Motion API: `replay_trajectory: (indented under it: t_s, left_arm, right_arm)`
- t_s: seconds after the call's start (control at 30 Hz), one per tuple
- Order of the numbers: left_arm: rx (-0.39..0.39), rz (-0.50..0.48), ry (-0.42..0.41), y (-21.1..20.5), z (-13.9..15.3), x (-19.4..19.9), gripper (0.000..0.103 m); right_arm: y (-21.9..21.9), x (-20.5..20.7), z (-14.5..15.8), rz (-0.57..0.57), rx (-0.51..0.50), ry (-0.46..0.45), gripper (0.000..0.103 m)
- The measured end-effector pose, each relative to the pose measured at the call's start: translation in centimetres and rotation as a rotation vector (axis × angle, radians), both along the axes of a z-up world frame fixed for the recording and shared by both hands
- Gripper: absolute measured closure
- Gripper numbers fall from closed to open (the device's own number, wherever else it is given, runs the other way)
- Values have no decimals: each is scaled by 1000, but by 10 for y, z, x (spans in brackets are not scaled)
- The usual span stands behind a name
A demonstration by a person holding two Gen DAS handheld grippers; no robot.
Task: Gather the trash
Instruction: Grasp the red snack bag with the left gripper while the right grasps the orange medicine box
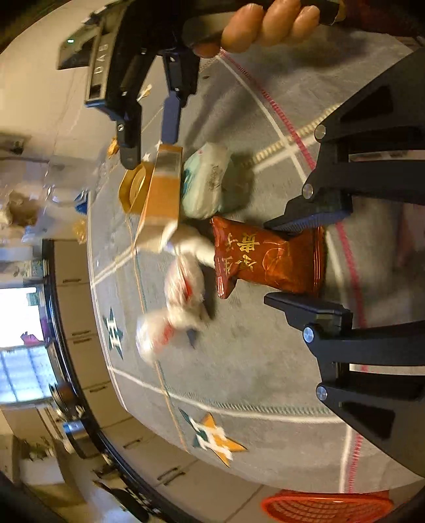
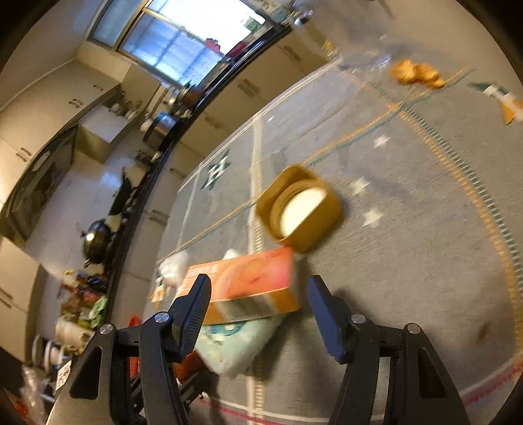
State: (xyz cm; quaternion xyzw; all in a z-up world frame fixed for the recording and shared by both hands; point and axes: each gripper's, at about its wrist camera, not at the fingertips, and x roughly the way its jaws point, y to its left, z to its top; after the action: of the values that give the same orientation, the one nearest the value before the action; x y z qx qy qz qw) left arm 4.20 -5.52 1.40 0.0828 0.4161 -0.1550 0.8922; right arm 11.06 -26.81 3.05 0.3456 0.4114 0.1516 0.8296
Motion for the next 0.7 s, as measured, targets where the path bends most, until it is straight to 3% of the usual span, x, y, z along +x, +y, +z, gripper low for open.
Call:
replay_trajectory:
  t_s: [0.13,0.23,0.27,0.4,0.57,0.7]
  left_arm:
    - [-21,58,-30,25,5,-7,67]
    - [-44,100,-32,44,6,-9,67]
    - [-50,114,-31,50,6,-9,67]
    - [-72,140,-33,66,7,-9,67]
    - [-109,152,-40,78,8,-12,67]
    - [-145,156,-33,81,8,-9,67]
  right_arm:
    - [24,-12,15,162,-7,-111,36]
    - [51,-21,23,384,88,-158,34]
    - [54,-24,25,402,92,-169,34]
    - [56,-31,40,348,-17,-204,30]
    - [68,-28,61,322,-228,-232,29]
    - [82,-6,71,313,-352,-275,19]
